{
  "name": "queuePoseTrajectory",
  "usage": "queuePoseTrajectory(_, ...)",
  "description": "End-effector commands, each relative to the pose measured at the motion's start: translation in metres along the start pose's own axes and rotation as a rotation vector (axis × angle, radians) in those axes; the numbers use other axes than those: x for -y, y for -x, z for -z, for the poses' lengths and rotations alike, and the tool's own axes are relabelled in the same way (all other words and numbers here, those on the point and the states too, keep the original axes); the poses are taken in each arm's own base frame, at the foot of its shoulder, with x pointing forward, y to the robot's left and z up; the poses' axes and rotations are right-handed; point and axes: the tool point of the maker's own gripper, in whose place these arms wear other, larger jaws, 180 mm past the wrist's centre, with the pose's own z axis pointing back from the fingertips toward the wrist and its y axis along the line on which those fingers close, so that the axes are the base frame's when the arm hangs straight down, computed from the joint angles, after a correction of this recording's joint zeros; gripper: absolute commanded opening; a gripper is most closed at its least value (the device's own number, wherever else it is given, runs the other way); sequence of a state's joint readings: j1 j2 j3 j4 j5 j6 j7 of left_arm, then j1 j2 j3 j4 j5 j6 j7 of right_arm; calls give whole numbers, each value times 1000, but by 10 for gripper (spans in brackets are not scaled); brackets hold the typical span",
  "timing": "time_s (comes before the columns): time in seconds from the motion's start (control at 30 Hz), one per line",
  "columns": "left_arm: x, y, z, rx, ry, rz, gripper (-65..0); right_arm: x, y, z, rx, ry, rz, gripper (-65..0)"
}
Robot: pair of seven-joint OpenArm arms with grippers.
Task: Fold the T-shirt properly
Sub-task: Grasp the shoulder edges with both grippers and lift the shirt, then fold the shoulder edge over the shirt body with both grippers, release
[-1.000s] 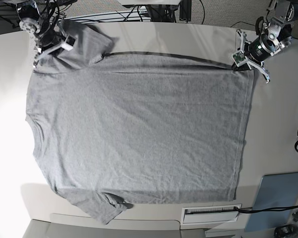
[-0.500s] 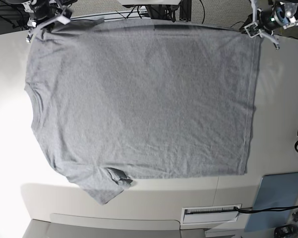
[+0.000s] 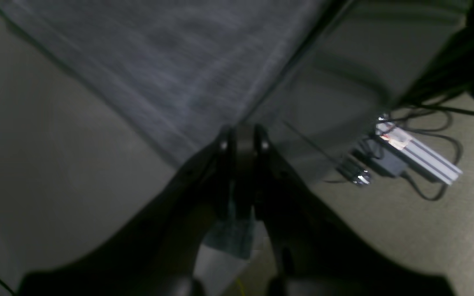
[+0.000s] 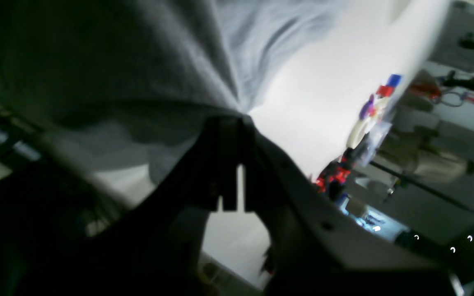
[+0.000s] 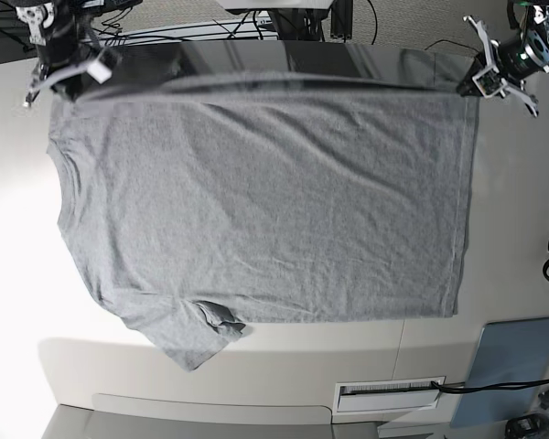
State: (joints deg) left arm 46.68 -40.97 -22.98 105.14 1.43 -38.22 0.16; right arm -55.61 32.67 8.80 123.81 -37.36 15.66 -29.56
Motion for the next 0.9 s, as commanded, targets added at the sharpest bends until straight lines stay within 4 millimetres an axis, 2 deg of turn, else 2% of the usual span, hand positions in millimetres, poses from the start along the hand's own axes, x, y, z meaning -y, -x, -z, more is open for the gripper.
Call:
queuePoseTrajectory(0.0, -14, -3, -2, 7, -36, 18, -650, 18, 2, 2, -14, 60, -2, -650)
queuePoseTrajectory(0.1, -25, -5, 7, 20, -71, 10, -650, 34, -7, 13, 25, 94, 69, -650)
queuePoseTrajectory(0.27, -17, -8, 40, 30, -20, 23, -650, 45, -18, 36, 65, 98, 130, -650)
queuePoseTrajectory(0.43, -43, -6, 67, -37, -121, 11, -650, 61, -31, 55, 96, 133, 162, -650)
queuePoseTrajectory(0.53, -57, -18, 72, -10, -147, -18, -650, 68, -47, 65, 140, 133, 190, -650)
queuePoseTrajectory(0.67, -64, -31, 75, 16, -126, -9, -650, 74, -62, 83, 163, 133, 177, -650)
queuePoseTrajectory(0.87, -75, -39, 76, 34, -149, -1, -650, 79, -68, 106, 140, 123, 154, -650)
